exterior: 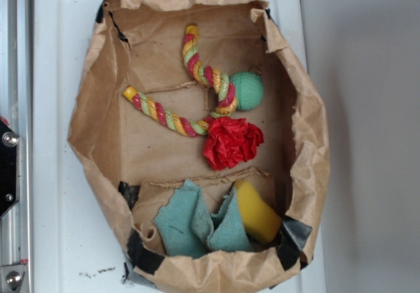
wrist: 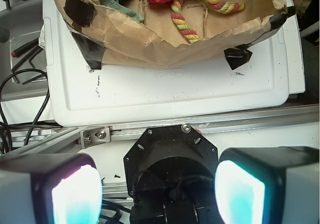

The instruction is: Grab the multicolored rope.

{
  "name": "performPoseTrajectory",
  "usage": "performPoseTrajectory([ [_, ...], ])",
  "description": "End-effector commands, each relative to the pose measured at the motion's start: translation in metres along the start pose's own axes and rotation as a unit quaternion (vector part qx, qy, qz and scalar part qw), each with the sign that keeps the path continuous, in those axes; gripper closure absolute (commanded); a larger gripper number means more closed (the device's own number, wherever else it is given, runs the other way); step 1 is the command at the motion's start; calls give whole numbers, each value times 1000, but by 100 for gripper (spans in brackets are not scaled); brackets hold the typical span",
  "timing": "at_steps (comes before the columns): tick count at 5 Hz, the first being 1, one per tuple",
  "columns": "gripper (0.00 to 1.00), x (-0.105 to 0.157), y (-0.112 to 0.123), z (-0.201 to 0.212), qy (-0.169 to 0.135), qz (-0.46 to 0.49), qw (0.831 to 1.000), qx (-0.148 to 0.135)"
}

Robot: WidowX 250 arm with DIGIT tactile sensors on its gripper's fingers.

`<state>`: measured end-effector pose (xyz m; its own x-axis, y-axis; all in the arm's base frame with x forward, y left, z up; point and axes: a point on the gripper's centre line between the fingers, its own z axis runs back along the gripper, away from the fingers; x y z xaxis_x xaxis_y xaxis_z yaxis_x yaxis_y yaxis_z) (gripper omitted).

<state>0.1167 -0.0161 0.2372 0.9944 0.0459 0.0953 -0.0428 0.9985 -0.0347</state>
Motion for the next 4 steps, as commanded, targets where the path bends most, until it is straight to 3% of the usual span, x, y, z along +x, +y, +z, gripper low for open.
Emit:
performPoseTrajectory([
  [1, 0, 0, 0, 0, 0, 0, 1000, 0],
  [2, 0, 48, 2, -23, -33, -8, 999, 17],
  [3, 0, 97, 7, -45, -70, -95, 993, 26],
  [4, 0, 132, 15, -69, -78, -181, 980, 41],
])
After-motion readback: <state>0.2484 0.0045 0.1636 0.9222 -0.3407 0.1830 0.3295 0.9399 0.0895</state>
